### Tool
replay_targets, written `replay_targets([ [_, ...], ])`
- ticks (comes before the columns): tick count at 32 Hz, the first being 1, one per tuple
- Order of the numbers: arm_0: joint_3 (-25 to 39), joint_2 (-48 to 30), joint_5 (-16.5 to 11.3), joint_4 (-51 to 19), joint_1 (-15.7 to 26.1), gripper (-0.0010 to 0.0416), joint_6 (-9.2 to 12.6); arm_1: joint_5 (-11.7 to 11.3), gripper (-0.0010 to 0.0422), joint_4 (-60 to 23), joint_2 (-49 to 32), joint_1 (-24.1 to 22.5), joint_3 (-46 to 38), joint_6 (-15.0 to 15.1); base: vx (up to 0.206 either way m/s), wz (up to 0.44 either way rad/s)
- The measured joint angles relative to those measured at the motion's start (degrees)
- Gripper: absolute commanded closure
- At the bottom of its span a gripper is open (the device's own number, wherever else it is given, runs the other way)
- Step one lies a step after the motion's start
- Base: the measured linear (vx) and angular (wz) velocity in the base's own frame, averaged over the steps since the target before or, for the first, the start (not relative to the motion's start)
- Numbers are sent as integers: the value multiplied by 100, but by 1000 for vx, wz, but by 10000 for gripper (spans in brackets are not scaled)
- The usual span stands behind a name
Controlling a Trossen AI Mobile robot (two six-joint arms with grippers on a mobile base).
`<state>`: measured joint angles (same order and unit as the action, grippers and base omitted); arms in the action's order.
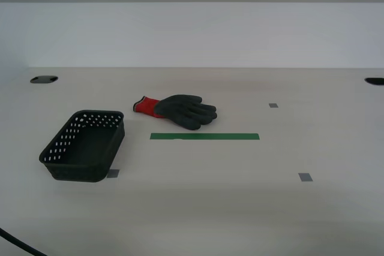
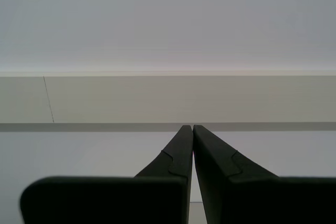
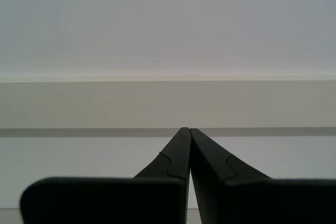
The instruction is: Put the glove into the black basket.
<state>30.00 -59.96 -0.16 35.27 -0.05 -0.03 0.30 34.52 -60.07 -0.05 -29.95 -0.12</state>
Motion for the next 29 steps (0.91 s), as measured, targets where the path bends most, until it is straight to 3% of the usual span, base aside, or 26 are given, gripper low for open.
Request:
replay_targets([
  [23, 0, 0, 2, -2, 0, 405, 0, 2, 412, -2, 0, 0, -105, -4, 0, 0],
  [25, -2, 0, 0, -2, 7, 405, 0, 120, 412, -24, 0, 0, -170, -39, 0, 0],
  [27, 0, 0, 0, -2, 0, 405, 0, 428, 412, -282, 0, -7, -334, -155, 0, 0],
  [29, 0, 0, 0, -4, 7, 405, 0, 632, 412, -944, 0, -31, -638, -254, 0, 0],
])
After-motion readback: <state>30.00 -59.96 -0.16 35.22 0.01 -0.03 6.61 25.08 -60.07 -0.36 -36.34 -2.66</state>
